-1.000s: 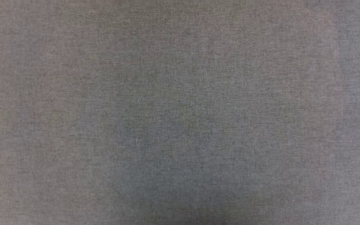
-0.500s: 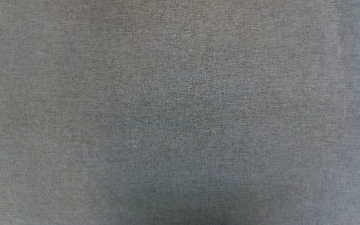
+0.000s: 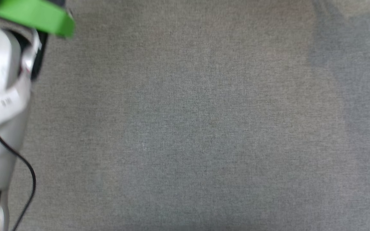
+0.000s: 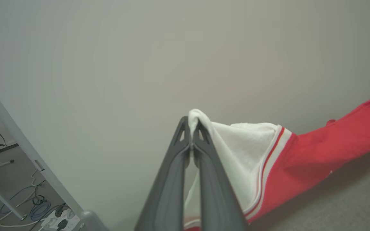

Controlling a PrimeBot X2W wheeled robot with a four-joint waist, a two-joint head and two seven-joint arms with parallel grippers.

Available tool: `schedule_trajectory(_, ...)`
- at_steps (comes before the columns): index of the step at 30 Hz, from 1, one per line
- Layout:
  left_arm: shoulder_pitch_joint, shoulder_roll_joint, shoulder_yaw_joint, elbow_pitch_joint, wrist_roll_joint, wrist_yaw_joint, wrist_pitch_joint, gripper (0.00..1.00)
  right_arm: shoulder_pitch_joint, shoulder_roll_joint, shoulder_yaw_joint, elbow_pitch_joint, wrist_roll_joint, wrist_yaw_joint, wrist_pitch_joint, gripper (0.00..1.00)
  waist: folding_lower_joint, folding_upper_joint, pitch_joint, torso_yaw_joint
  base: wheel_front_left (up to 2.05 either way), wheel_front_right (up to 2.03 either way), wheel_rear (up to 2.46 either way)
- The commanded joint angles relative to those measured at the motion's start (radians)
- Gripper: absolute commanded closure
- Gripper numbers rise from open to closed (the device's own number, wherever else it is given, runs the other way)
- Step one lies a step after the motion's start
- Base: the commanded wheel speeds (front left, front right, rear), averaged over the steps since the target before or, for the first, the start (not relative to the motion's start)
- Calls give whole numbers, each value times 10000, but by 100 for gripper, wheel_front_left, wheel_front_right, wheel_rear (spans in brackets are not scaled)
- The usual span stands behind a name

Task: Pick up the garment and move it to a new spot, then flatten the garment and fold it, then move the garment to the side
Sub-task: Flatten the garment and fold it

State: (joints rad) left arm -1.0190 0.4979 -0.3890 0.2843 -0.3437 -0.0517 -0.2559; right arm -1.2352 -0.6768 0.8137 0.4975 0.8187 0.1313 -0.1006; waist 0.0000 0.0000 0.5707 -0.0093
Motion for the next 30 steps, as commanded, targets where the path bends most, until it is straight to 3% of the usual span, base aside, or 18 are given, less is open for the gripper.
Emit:
schedule_trajectory(1,756,98,53,-290,-124,162,-57,100,553,-119,181,-167,166,-6,-118,100,0,0,-809,9,0,0,0)
schedule_trajectory(15,6803,451,-192,-2425,-1238,1239,381,100,4576,-829,1001,-1063,1010,-6,-630,100,0,0,-2994,89,0,0,0)
schedule_trajectory(20,8638,401,-297,-2696,-1813,1443,409,100,5854,-1086,1142,-1185,1038,-6,-936,100,0,0,-3670,174,0,0,0)
schedule_trajectory(30,11366,446,-641,-3205,-3227,1086,788,100,8167,-1500,723,-1600,1024,-6,-1227,100,0,0,-4545,178,0,0,0)
